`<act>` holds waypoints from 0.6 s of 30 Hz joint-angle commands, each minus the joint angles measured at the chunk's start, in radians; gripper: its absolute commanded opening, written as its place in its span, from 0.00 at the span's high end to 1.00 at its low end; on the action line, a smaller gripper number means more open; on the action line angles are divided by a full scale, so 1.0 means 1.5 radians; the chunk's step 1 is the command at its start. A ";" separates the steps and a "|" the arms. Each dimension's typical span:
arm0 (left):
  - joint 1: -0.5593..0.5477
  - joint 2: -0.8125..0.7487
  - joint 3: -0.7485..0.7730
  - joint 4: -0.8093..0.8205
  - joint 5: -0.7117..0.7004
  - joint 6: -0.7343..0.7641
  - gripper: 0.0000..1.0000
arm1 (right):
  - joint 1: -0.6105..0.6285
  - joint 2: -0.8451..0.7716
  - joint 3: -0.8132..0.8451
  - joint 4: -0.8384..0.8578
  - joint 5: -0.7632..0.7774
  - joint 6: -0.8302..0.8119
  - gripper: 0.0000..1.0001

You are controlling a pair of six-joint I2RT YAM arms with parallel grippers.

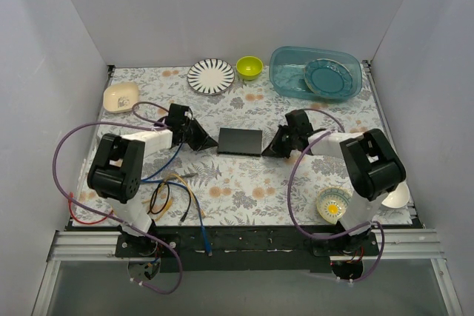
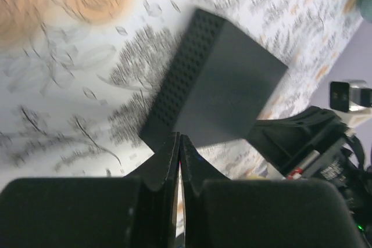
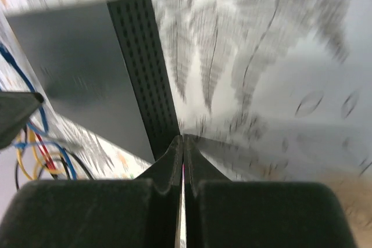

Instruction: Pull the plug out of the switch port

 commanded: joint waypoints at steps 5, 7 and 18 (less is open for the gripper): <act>-0.016 -0.183 -0.089 -0.041 -0.001 -0.012 1.00 | 0.034 -0.127 -0.084 -0.057 -0.014 -0.050 0.99; -0.015 -0.206 -0.078 -0.091 -0.038 -0.001 1.00 | 0.032 -0.149 -0.068 -0.100 0.018 -0.071 0.99; -0.015 -0.280 0.064 -0.317 -0.323 0.034 0.02 | 0.099 -0.316 0.092 -0.258 0.269 -0.336 0.88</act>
